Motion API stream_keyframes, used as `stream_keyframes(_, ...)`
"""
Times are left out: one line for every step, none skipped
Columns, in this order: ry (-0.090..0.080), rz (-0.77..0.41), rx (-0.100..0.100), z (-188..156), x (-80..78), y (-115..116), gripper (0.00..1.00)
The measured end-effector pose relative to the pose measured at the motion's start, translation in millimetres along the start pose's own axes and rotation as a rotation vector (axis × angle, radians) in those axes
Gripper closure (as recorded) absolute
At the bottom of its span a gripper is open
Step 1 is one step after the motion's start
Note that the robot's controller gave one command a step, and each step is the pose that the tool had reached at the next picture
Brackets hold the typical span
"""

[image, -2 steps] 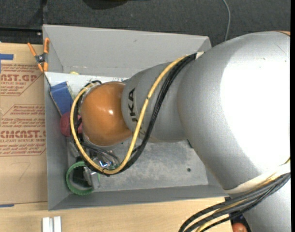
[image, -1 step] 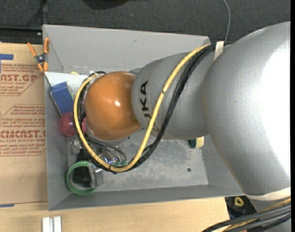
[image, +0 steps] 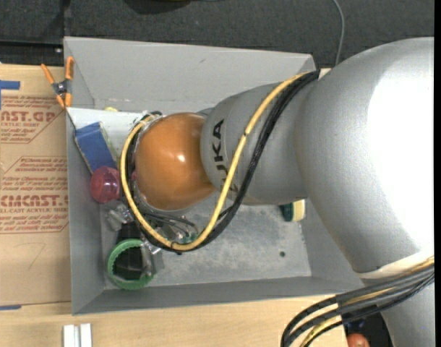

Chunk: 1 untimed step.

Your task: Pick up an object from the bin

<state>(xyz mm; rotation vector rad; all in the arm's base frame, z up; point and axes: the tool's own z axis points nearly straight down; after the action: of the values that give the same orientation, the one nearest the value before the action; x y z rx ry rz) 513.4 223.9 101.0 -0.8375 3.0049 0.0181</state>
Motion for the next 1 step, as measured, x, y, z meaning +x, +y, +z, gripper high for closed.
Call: stream_keyframes(0.019, -0.241, 0.004, 30.3, 7.7, 30.3, 0.00)
